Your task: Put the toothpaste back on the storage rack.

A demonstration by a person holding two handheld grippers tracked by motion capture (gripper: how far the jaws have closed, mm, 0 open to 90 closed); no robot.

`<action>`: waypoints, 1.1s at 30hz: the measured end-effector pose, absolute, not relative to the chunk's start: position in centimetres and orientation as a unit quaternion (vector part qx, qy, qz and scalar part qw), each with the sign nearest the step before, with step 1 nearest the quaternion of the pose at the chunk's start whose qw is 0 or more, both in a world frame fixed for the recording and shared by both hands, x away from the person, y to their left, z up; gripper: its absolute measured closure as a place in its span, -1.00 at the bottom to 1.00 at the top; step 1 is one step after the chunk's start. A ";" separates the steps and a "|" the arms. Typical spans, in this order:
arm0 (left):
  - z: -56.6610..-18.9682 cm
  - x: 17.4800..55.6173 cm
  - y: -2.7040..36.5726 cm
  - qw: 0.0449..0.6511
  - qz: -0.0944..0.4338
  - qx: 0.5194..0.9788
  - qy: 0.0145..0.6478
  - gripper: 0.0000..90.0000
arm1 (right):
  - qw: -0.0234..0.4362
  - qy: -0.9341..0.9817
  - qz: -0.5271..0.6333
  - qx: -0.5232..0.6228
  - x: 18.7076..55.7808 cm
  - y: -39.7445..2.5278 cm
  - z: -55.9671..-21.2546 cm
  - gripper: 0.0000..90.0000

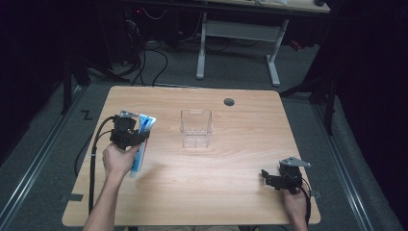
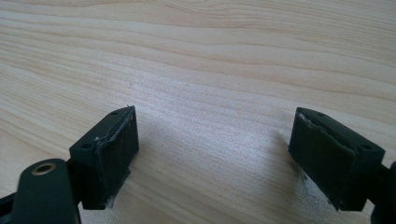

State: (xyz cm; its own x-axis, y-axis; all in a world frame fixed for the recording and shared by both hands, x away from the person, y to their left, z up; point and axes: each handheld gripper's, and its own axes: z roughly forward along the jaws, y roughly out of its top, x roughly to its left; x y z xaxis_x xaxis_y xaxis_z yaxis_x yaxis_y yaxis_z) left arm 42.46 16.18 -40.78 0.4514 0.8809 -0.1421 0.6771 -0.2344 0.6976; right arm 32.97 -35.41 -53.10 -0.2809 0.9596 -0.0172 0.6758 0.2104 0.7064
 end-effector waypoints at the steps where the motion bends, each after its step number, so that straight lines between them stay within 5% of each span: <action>1: -40.6 42.4 16.1 0.361 0.142 0.773 0.502 0.63 | 0.236 0.742 0.301 0.551 33.0 -35.4 -53.1 -0.65; 33: -36.8 42.1 11.2 0.449 0.133 0.772 0.430 0.64 | 0.235 0.742 0.301 0.550 33.0 -35.4 -53.1 -0.65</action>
